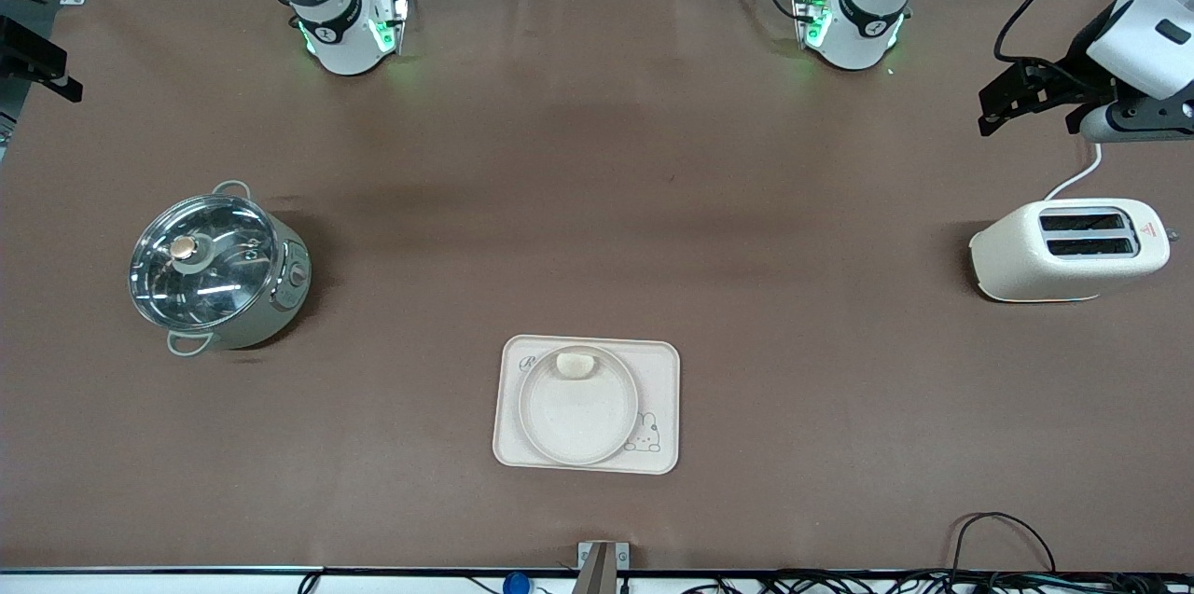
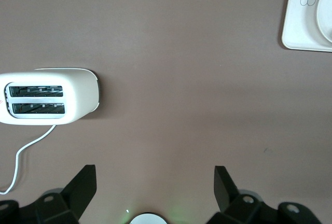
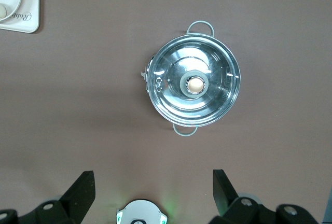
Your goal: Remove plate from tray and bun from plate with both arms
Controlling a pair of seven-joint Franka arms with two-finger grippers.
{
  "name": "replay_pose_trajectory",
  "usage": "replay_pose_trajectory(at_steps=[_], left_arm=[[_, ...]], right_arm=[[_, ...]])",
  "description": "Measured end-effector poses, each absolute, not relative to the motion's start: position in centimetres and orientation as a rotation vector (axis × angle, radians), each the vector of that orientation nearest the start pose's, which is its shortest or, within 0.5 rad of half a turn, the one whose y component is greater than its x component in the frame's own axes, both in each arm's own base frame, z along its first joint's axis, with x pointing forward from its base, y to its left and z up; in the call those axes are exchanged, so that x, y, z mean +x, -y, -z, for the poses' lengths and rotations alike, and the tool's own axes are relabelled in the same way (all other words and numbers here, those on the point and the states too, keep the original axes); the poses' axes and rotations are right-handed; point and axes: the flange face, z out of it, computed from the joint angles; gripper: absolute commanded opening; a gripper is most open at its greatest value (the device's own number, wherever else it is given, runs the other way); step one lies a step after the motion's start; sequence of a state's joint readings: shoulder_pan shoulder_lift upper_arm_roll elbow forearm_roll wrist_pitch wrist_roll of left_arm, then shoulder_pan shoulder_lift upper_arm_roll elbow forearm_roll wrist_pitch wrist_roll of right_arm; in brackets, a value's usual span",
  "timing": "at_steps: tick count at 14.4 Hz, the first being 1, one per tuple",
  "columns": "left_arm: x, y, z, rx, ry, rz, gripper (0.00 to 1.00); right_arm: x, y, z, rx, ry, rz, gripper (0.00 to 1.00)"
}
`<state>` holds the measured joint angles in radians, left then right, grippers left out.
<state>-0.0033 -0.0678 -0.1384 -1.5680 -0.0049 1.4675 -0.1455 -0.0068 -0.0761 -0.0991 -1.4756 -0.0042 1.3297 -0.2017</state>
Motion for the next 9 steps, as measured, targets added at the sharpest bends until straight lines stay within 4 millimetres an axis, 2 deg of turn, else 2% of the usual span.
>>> replay_pose_trajectory(at_steps=[6, 9], left_arm=[[52.0, 7.4, -65.9, -3.136, 0.018, -0.026, 1.0], [52.7, 7.4, -65.9, -3.139, 0.022, -0.021, 1.0]], right_arm=[[50.1, 5.1, -68.8, -3.098, 0.158, -0.097, 1.0], [50.4, 4.3, -69.0, -3.078, 0.104, -0.057, 1.0]])
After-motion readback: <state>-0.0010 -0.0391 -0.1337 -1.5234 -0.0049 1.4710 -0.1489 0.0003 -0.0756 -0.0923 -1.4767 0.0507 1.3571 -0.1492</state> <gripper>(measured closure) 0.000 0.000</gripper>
